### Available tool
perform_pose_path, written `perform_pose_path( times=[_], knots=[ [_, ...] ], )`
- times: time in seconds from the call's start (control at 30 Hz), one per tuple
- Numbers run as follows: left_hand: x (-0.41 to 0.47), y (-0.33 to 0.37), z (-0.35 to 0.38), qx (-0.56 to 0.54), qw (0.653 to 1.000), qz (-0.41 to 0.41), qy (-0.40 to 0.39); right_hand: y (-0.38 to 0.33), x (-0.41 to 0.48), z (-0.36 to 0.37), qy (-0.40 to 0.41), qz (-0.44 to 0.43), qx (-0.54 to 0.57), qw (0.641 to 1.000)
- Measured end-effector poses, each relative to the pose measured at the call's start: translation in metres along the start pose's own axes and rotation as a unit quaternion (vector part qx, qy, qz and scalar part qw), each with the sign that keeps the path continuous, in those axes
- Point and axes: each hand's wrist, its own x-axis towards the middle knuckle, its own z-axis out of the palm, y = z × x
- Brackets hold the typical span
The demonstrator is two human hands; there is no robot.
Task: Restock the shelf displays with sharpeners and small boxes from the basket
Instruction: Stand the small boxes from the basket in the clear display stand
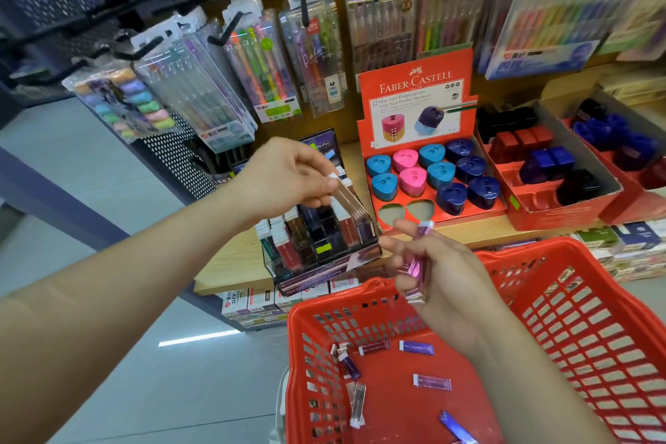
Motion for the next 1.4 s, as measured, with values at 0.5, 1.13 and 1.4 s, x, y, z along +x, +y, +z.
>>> perform_pose_path(
  times=[0.5,1.13,1.4],
  knots=[
    [0.051,-0.019,0.03,0.341,0.93,0.086,0.104,-0.009,0.003,-0.016,0.027,-0.021,-0.061,0.998],
    [0.069,-0.023,0.038,0.312,0.944,0.027,0.1,-0.004,0.009,-0.021,0.003,-0.056,-0.133,0.99],
    [0.011,0.016,0.023,-0.045,0.988,-0.025,-0.148,0.0,0.001,-0.006,-0.002,-0.095,-0.187,0.978]
  ],
)
